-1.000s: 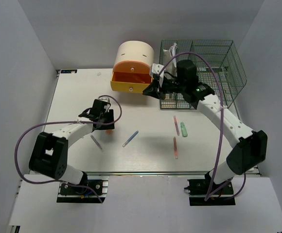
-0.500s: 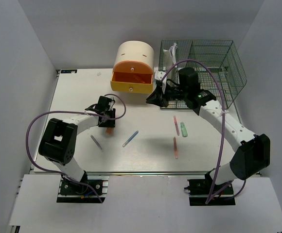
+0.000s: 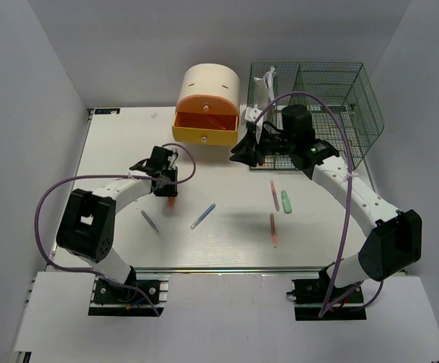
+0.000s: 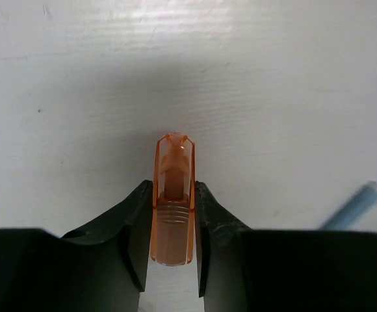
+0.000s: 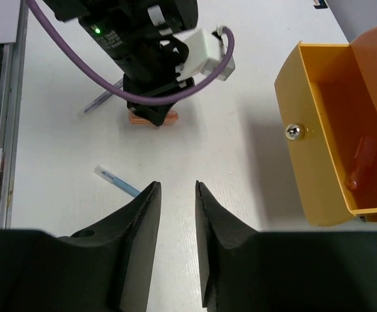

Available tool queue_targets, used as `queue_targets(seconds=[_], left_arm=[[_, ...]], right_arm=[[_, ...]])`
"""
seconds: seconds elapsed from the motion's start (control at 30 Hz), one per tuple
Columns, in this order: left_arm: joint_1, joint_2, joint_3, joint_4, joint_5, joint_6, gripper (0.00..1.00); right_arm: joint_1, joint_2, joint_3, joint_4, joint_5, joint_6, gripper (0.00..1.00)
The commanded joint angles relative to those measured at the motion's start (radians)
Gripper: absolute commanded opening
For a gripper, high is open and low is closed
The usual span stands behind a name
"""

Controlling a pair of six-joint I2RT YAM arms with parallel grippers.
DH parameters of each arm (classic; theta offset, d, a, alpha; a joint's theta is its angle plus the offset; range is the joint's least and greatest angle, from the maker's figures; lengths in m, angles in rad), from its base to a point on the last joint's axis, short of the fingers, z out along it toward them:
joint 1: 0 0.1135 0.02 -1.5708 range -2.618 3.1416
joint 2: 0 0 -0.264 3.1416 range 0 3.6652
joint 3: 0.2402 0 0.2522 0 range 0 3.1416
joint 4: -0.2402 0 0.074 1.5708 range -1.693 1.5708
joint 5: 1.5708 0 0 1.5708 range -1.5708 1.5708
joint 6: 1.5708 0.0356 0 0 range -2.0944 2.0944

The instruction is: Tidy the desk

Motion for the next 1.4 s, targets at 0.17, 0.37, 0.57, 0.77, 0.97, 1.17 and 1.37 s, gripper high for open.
queue_targets(seconds=[0.17, 0.37, 0.57, 0.77, 0.97, 1.17, 1.37], left_arm=[[0.016, -0.261, 0.131, 0.137, 0.207, -0.221, 0.11], [0.016, -0.255, 0.154, 0.399, 0.247, -0.475, 0.10], [0.016, -0.126, 0.191, 0.744, 0.196, -0.687, 0.10], [0.016, 0.024, 0.259, 0.930, 0.087, -0.781, 0.10], [0.005, 0.075, 0.210, 1.086, -0.095, -0.831, 0.11], [-0.004, 0.130, 0.260, 1.060, -0.111, -0.831, 0.30], [-0.004, 0.155, 0.271, 1.039, -0.103, -0.824, 0.43]], right_arm=[[-0.031, -0.091, -0.044, 0.142, 0.122, 0.143, 0.18], [-0.050, -0.135, -0.091, 0.212, 0.155, 0.174, 0.00], [-0.056, -0.212, -0.182, 0.300, 0.191, 0.192, 0.00], [-0.062, -0.258, -0.226, 0.297, 0.202, 0.183, 0.00], [-0.067, -0.316, -0.289, 0.335, 0.208, 0.176, 0.00], [-0.071, -0.321, -0.294, 0.310, 0.216, 0.150, 0.19], [-0.079, -0.327, -0.296, 0.283, 0.219, 0.128, 0.24]])
